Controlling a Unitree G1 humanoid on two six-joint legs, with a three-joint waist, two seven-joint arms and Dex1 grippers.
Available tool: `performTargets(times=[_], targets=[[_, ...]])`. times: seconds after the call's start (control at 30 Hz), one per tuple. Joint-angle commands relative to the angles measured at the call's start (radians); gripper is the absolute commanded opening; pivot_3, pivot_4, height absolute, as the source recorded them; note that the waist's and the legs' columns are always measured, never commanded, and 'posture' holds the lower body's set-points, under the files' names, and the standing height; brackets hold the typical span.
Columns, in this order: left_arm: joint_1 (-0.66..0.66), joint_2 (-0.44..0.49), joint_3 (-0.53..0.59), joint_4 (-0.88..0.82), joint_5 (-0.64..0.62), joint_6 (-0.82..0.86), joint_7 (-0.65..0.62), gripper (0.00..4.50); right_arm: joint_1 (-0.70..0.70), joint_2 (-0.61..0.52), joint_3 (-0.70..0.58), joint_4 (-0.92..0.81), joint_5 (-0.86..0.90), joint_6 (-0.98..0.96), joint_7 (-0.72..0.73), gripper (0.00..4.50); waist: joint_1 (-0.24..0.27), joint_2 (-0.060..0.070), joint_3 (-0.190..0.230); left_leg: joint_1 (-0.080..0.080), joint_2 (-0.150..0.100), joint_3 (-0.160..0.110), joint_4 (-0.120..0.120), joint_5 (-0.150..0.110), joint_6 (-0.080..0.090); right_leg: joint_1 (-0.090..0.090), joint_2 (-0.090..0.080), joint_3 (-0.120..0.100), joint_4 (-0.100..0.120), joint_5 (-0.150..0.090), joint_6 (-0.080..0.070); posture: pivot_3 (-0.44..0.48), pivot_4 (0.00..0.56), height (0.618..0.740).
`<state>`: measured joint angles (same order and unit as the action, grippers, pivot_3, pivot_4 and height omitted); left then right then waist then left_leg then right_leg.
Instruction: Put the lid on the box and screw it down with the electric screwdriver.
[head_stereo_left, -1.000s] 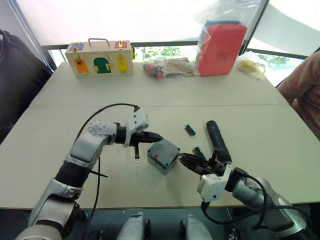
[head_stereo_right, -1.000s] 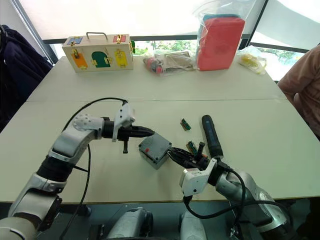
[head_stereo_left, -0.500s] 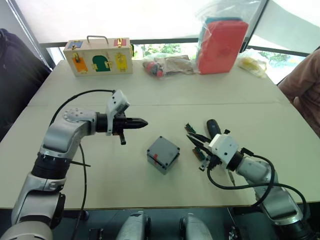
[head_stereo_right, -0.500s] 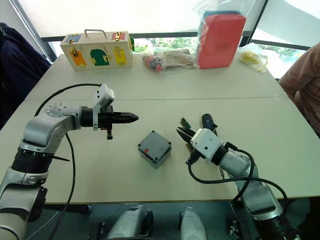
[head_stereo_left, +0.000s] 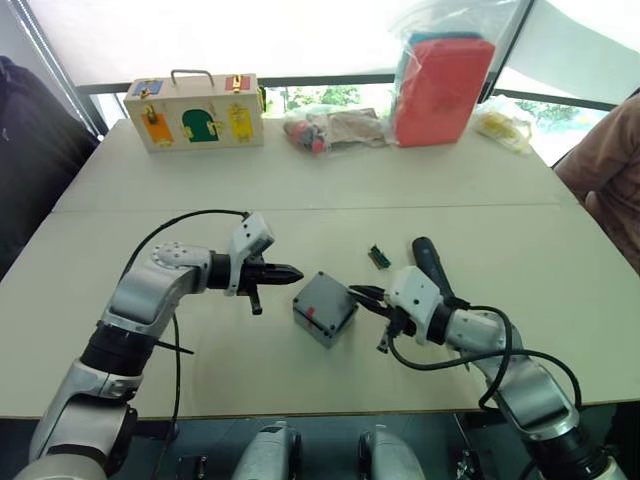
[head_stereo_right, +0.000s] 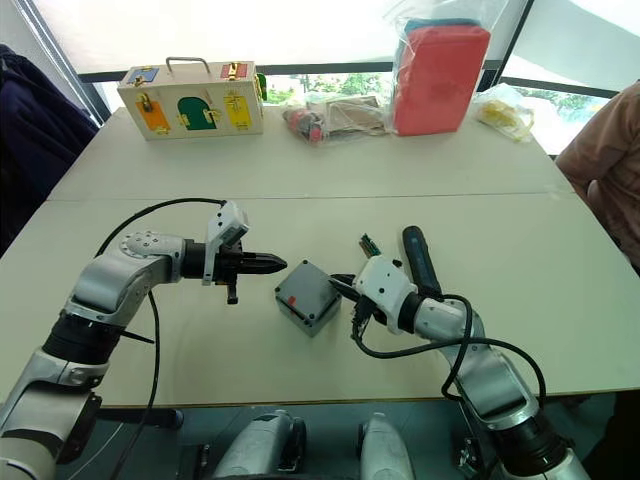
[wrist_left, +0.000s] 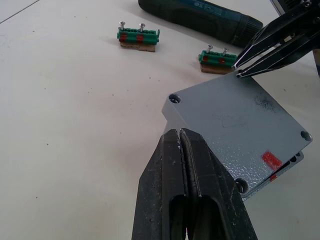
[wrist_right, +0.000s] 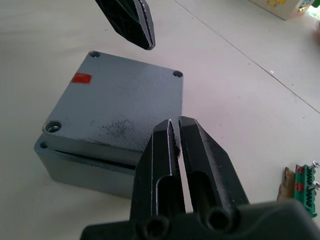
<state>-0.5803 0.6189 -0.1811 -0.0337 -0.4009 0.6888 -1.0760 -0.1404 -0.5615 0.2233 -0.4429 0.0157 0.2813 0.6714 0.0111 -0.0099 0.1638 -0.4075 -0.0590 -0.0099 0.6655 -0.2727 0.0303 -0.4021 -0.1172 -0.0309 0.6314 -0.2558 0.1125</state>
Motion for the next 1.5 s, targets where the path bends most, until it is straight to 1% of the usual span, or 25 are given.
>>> performTargets(times=[0.03,0.2,0.43,0.57,1.13,1.27,1.4,1.5], targets=[[0.006,0.002,0.0,-0.024,0.01,-0.027,-0.002,0.0,-0.027,0.032,-0.045,-0.009,0.035,0.015,-0.023,0.13,0.0,0.0,0.0,0.0,0.0,0.0,0.0,0.0,0.0,0.0,0.0,0.0,0.0,0.0,0.0,0.0,0.15,0.74],[0.012,-0.001,0.002,-0.025,0.014,-0.034,-0.001,0.0,-0.03,0.046,-0.068,-0.02,0.071,0.037,-0.017,0.13,0.001,0.0,0.0,0.0,0.0,0.0,0.0,0.0,0.0,0.0,0.0,0.0,0.0,0.0,0.0,0.0,0.15,0.74],[0.021,-0.019,-0.001,-0.048,0.014,-0.029,0.008,0.0,-0.049,0.017,-0.043,0.045,-0.004,0.044,-0.033,0.13,0.0,0.0,0.0,0.0,0.0,0.0,0.0,0.0,0.0,0.0,0.0,0.0,0.0,0.0,0.0,0.0,0.15,0.74],[0.023,-0.021,-0.002,-0.055,0.013,-0.026,0.008,0.0,-0.054,0.021,-0.037,0.06,-0.007,0.04,-0.025,0.13,0.0,0.0,0.0,0.0,0.0,0.0,0.0,0.0,0.0,-0.001,0.0,0.0,0.0,0.0,0.0,0.0,0.15,0.74],[0.025,-0.029,-0.002,-0.069,0.009,-0.012,0.012,0.0,-0.024,0.023,-0.025,0.017,0.025,0.053,0.011,0.13,0.0,0.0,0.0,0.0,0.0,0.0,0.0,0.0,-0.001,-0.001,0.0,0.0,0.0,0.0,0.0,0.0,0.15,0.74],[0.01,-0.038,0.016,-0.055,0.004,-0.007,0.023,0.0,-0.012,0.019,-0.034,0.009,0.024,0.055,0.008,0.13,0.001,0.0,0.0,0.0,0.0,0.0,0.0,0.0,-0.001,-0.001,0.0,0.0,0.0,0.0,0.0,0.0,0.15,0.74],[-0.018,-0.063,0.044,-0.014,0.01,-0.015,0.067,0.0,0.0,0.006,-0.076,0.007,0.02,0.053,-0.009,0.13,0.001,0.0,0.0,0.0,0.0,0.0,0.0,0.0,-0.001,-0.001,0.0,0.0,0.0,0.0,0.0,0.0,0.15,0.74],[-0.023,-0.064,0.04,0.013,0.03,-0.035,0.082,0.0,0.038,-0.012,-0.116,-0.023,0.026,0.066,-0.014,0.13,0.002,0.0,0.0,0.0,0.0,0.0,0.0,0.0,-0.001,0.0,0.0,0.0,0.0,0.0,0.0,0.0,0.15,0.74]])
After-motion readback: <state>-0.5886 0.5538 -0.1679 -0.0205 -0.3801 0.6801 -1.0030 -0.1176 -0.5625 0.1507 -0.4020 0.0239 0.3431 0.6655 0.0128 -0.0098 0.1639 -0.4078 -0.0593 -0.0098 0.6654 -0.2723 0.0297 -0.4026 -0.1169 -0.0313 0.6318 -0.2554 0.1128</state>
